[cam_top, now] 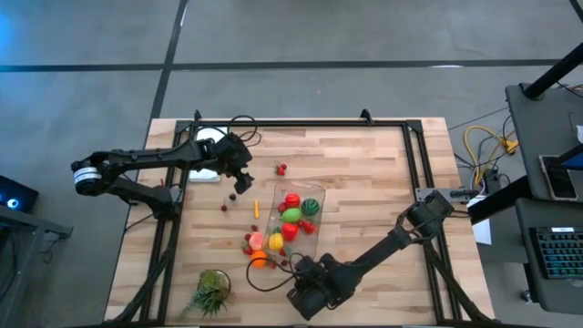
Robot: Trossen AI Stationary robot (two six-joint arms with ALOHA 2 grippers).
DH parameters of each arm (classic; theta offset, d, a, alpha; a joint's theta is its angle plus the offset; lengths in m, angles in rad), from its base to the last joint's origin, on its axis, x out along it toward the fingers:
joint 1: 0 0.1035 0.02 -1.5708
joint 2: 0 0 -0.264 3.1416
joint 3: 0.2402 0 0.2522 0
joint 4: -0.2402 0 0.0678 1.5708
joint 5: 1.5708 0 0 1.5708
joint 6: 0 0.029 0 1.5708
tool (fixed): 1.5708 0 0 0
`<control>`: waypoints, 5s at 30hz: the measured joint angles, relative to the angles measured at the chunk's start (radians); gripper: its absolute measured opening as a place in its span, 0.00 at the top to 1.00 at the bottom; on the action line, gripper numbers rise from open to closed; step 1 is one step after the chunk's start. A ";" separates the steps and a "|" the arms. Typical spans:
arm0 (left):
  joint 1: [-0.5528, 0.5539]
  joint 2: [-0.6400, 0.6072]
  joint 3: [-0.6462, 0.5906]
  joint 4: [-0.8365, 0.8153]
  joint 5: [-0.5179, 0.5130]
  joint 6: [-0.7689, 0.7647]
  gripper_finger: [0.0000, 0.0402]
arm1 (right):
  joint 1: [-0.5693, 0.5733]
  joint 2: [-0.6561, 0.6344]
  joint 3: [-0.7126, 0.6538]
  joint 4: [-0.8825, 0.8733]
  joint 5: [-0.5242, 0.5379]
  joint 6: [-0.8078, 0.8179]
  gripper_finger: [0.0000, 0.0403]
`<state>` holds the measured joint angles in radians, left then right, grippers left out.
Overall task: Pick and placing Produce into tupperware
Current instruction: Put the strawberry into the transparent bin, then adjust the transparent bin
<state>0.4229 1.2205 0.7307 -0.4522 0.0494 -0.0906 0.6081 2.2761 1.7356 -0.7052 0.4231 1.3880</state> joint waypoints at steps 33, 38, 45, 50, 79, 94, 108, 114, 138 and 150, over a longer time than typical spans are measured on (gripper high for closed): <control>0.000 0.002 0.000 0.019 0.000 0.001 0.34 | -0.124 -0.018 0.483 -0.726 0.199 0.211 0.63; 0.000 0.002 0.000 0.023 0.000 0.002 0.34 | -0.158 -0.018 0.474 -0.727 0.198 0.265 0.58; 0.000 0.002 0.000 0.023 0.000 0.024 0.34 | -0.181 -0.018 0.470 -0.725 0.145 0.272 0.47; 0.000 0.002 0.000 0.023 0.000 0.049 0.34 | -0.178 -0.018 0.470 -0.725 0.145 0.288 0.40; -0.017 0.048 -0.005 -0.039 0.212 0.039 0.34 | -0.162 -0.163 0.469 -0.865 0.255 0.341 0.41; -0.195 0.056 -0.018 0.040 0.200 -0.061 0.34 | -0.160 -0.164 0.463 -0.866 0.243 0.329 0.42; -0.294 0.206 -0.007 0.157 0.197 -0.091 0.34 | -0.144 -0.164 0.463 -0.857 0.241 0.338 0.43; -0.316 0.288 0.023 0.182 0.202 -0.141 0.34 | -0.131 -0.164 0.463 -0.855 0.239 0.341 0.43; -0.420 0.353 0.106 0.224 0.129 -0.139 0.34 | -0.126 -0.164 0.463 -0.866 0.232 0.312 0.43; -0.417 0.354 0.106 0.358 0.093 -0.138 0.34 | -0.126 -0.164 0.459 -0.866 0.259 0.309 0.43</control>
<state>0.0063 1.5749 0.8371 -0.0942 0.1421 -0.2287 0.4824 2.1120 2.1948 -1.5711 0.6819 1.6972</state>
